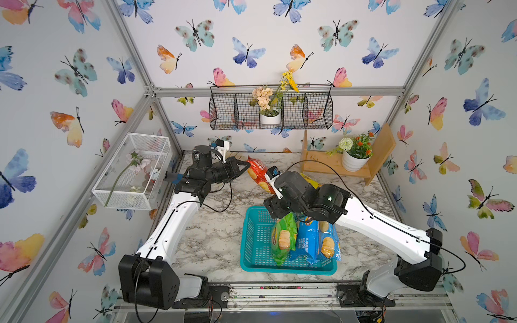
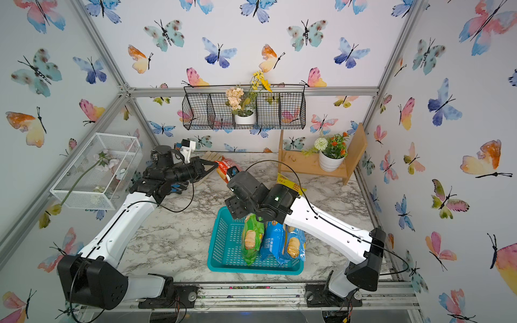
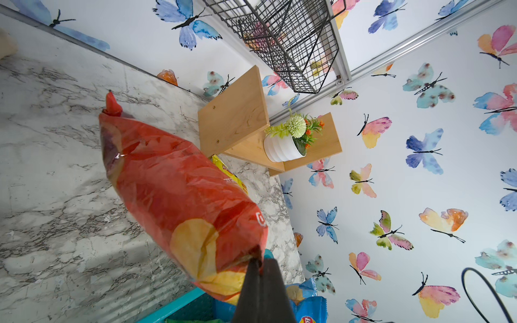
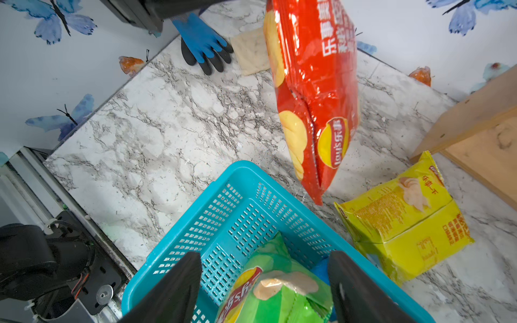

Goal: Put the potato chips into the basket
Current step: Pick up the potato chip from the center of the board.

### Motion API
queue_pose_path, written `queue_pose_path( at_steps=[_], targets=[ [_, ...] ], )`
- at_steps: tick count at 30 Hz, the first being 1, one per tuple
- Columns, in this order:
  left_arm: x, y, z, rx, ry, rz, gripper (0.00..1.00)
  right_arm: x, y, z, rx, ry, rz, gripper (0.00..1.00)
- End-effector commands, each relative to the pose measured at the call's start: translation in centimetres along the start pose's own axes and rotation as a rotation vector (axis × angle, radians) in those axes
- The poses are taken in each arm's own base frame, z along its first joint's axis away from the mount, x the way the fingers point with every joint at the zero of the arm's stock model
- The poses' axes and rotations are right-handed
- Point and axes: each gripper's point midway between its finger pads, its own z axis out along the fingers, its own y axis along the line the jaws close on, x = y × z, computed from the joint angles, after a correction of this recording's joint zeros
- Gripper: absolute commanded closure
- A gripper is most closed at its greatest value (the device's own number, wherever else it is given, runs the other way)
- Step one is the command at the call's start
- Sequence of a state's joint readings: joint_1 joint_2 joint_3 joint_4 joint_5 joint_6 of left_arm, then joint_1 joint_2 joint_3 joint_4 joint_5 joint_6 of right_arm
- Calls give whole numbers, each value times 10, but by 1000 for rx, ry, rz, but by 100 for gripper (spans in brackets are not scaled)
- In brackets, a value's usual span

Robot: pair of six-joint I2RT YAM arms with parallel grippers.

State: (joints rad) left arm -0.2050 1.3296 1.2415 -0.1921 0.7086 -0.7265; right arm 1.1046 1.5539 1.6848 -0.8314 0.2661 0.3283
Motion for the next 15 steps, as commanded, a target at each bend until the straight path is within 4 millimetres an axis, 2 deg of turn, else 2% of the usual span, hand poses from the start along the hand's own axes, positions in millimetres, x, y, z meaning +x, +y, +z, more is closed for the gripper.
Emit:
queue_pose_path(
  at_steps=[1, 6, 15],
  targets=[
    [-8, -33, -16, 54, -33, 37, 100, -8, -7, -10, 21, -22, -20, 23],
    [-6, -49, -26, 81, -36, 43, 100, -4, -4, -6, 13, -4, -26, 23],
    [6, -71, -48, 119, -44, 44, 100, -9, 1, -7, -15, -14, -20, 24]
  ],
)
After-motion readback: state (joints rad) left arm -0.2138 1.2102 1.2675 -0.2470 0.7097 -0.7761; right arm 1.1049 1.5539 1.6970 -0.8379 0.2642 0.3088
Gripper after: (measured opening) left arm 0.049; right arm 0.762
